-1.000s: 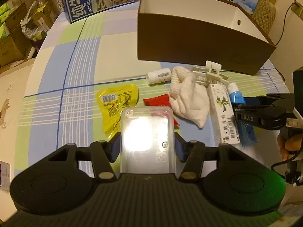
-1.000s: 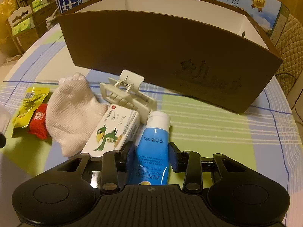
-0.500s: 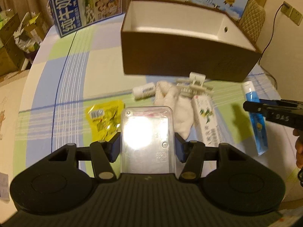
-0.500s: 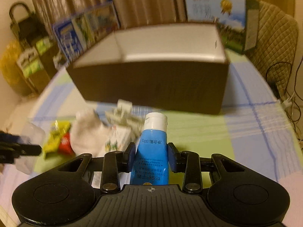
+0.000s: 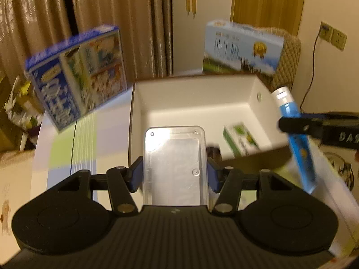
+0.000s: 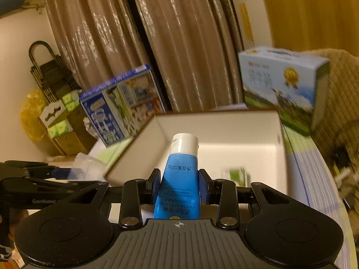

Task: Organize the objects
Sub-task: 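Carry the tray with the left tool while the right tool carries the blue tube to the box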

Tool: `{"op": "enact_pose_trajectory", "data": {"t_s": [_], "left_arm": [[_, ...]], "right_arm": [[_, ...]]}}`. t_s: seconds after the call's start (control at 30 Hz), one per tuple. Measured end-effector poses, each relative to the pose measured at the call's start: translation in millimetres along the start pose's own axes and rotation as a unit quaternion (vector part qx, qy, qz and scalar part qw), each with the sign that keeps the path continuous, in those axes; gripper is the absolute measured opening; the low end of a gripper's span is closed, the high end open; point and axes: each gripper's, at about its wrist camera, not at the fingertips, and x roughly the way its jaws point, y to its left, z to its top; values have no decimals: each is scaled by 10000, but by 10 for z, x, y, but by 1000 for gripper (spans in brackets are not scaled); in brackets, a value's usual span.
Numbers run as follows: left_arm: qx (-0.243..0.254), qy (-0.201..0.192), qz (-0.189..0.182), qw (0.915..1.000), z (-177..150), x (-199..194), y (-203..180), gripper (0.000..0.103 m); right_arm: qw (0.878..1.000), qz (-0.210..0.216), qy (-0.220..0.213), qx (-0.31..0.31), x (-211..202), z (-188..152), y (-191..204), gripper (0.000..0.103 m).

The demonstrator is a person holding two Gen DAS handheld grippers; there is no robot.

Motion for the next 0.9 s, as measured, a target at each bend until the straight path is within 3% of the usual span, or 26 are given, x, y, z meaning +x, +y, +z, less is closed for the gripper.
{"op": "enact_pose_trajectory", "data": {"t_s": [0.3, 0.53, 0.9], "left_arm": [[113, 290, -224, 9993, 697, 667, -6, 52], [193, 795, -213, 9964, 702, 1189, 16, 52], [241, 1141, -229, 9929, 652, 1552, 74, 52]], "right_arm": [[9995, -158, 194, 217, 750, 456, -212, 33], [9974, -366, 534, 325, 1216, 507, -448, 33], [9829, -492, 1770, -104, 2022, 240, -576, 33]]}}
